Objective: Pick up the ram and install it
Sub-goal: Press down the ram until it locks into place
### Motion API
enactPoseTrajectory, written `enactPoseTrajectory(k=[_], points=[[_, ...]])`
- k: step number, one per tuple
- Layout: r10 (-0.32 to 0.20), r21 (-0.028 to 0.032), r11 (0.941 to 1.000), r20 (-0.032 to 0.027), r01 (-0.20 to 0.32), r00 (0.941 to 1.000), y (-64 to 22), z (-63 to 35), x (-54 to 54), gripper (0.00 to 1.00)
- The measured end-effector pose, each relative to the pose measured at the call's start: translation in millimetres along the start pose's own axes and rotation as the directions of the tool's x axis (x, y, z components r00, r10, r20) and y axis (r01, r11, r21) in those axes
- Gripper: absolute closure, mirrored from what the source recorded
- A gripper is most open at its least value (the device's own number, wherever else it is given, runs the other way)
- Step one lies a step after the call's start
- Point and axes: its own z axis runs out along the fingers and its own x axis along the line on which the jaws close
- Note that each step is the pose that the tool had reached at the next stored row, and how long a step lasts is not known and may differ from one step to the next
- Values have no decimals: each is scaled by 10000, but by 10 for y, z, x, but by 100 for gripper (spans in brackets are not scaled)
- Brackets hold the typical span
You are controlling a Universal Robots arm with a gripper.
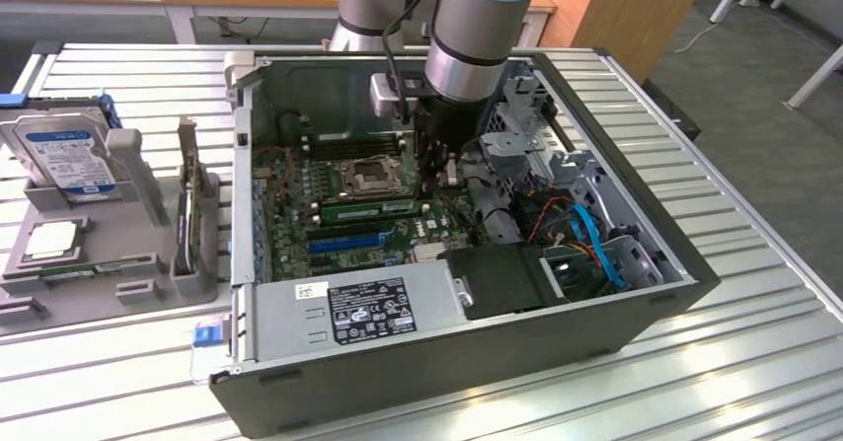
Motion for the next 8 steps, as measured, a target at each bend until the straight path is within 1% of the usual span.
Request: enactPoseTrajectory(k=[8], points=[[0,3,10000,-2,0,10000,-1,17,1,90]])
